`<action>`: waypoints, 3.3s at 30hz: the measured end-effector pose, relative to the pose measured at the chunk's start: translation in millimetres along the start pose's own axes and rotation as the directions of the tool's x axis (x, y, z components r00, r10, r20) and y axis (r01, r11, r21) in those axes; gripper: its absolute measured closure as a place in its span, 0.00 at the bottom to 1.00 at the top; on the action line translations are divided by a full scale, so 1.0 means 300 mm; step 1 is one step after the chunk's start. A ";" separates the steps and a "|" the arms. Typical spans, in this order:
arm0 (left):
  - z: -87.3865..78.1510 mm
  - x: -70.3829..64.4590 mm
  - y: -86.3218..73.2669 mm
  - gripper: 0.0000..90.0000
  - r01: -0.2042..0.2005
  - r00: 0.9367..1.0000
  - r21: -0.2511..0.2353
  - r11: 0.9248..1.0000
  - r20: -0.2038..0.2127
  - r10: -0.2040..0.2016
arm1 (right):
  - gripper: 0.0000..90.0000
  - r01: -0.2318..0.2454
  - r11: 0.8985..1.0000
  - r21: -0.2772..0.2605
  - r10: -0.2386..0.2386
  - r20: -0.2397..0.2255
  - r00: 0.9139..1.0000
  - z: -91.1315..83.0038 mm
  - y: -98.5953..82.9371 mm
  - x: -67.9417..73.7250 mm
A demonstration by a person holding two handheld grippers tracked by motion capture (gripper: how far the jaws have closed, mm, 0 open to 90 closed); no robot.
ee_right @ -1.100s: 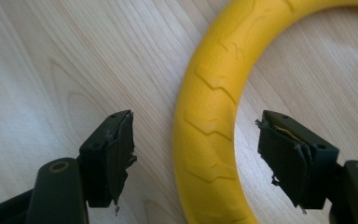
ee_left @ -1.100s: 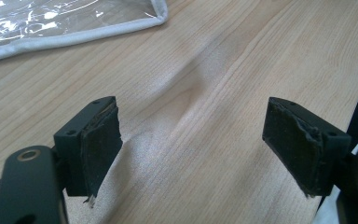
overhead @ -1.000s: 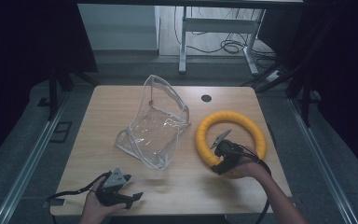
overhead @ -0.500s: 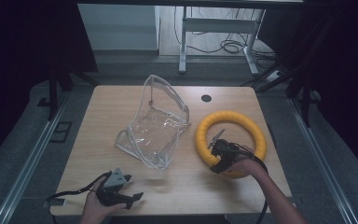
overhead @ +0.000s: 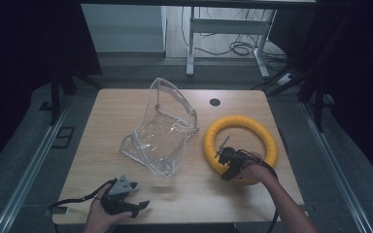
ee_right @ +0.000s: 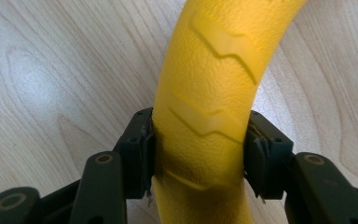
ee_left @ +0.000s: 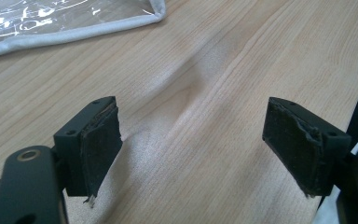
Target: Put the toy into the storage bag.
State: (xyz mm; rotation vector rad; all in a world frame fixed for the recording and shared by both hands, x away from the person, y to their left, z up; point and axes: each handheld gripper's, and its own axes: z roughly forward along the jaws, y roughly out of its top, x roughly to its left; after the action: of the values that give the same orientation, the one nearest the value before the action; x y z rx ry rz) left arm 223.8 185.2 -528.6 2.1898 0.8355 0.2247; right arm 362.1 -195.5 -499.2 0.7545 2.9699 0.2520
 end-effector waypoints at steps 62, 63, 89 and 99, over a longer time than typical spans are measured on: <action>-0.004 0.009 0.008 0.22 0.005 1.000 -0.018 1.000 -0.011 -0.005 | 0.58 -0.203 0.758 -0.620 0.137 -0.153 0.979 -0.456 -0.047 -0.111; -0.004 0.009 0.008 0.22 0.006 1.000 -0.019 1.000 -0.010 -0.006 | 0.58 -0.212 0.749 -0.627 0.139 -0.163 0.977 -0.459 -0.049 -0.112; -0.004 0.006 0.006 0.22 0.005 1.000 -0.019 1.000 -0.008 -0.005 | 0.57 -0.316 0.502 -0.805 0.120 -0.296 0.947 -0.469 -0.036 -0.081; -0.002 0.006 0.005 0.22 0.000 1.000 -0.013 1.000 -0.009 0.000 | 0.57 -0.335 0.417 -0.845 0.105 -0.321 0.941 -0.465 -0.010 -0.048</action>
State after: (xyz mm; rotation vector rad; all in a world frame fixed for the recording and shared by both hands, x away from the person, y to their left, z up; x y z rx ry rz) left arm 225.7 185.9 -527.4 2.1780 0.8361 0.2395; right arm 358.8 -224.8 -362.1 0.9357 2.2494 1.8545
